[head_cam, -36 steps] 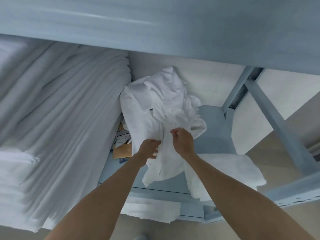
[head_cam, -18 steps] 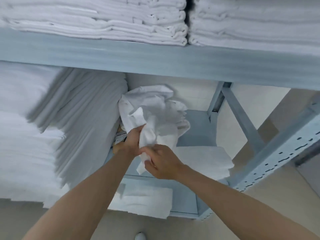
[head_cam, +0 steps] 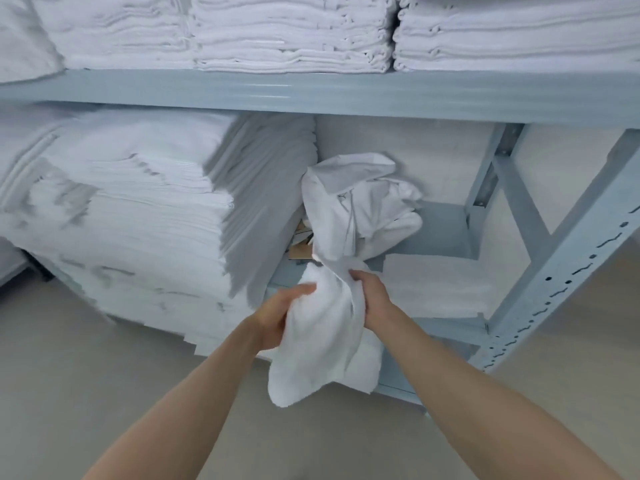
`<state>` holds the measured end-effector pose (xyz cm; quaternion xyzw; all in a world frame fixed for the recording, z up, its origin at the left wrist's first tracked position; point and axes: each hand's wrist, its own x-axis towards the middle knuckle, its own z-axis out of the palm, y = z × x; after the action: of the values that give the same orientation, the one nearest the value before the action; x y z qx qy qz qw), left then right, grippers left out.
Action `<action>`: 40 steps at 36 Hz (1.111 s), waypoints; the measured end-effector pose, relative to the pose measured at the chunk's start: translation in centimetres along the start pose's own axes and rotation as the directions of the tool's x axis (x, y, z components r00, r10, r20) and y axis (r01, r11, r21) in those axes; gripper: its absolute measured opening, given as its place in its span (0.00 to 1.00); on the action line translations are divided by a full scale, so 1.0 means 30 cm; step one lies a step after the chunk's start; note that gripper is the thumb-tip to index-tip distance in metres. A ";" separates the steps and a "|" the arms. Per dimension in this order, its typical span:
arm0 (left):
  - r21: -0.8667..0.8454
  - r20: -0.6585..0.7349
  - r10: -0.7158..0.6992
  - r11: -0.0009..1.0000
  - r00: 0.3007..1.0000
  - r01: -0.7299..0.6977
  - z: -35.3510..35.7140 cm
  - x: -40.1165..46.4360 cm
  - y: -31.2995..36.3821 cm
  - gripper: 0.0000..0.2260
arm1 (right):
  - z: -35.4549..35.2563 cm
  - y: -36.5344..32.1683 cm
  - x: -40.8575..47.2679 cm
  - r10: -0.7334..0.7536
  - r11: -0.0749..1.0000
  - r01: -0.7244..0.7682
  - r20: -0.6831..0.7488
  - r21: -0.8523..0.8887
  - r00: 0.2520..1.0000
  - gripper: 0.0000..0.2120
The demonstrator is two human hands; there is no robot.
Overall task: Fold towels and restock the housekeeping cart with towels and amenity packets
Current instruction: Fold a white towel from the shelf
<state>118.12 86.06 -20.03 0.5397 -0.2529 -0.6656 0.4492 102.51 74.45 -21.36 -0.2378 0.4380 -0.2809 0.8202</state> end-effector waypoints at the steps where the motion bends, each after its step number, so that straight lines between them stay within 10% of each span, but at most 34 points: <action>1: 0.007 0.048 0.004 1.000 0.999 -0.005 -0.021 -0.028 -0.015 0.20 | 0.015 0.010 -0.020 0.010 1.000 -0.010 0.010 0.020 1.000 0.18; 7: -0.051 0.219 -0.082 0.994 0.972 0.095 -0.188 -0.134 -0.117 0.19 | 0.066 0.025 -0.111 -0.100 0.981 0.064 0.193 0.182 0.976 0.14; 14: 0.145 -0.327 -0.040 0.985 0.944 0.092 -0.334 -0.157 -0.205 0.18 | 0.116 0.071 -0.187 -0.239 0.958 0.190 0.229 0.216 0.944 0.18; 20: 0.185 0.010 0.041 0.982 0.999 -0.042 -0.252 -0.170 -0.133 0.36 | 0.153 0.164 -0.245 -0.282 0.959 0.281 0.186 0.028 0.941 0.17; 27: 0.343 -0.055 0.397 0.869 0.916 -0.356 -0.156 -0.185 -0.189 0.09 | 0.129 0.258 -0.345 -0.476 0.802 0.476 0.097 -0.362 0.874 0.11; 40: 0.773 0.062 0.614 0.470 0.787 -0.427 -0.107 -0.299 -0.031 0.23 | -0.077 0.248 -0.524 -0.280 0.765 0.090 -0.204 -0.638 0.938 0.15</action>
<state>120.98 94.78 -17.31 0.6422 -0.6050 -0.2624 0.3907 95.21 90.05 -18.08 -0.4925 0.5941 -0.2334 0.5916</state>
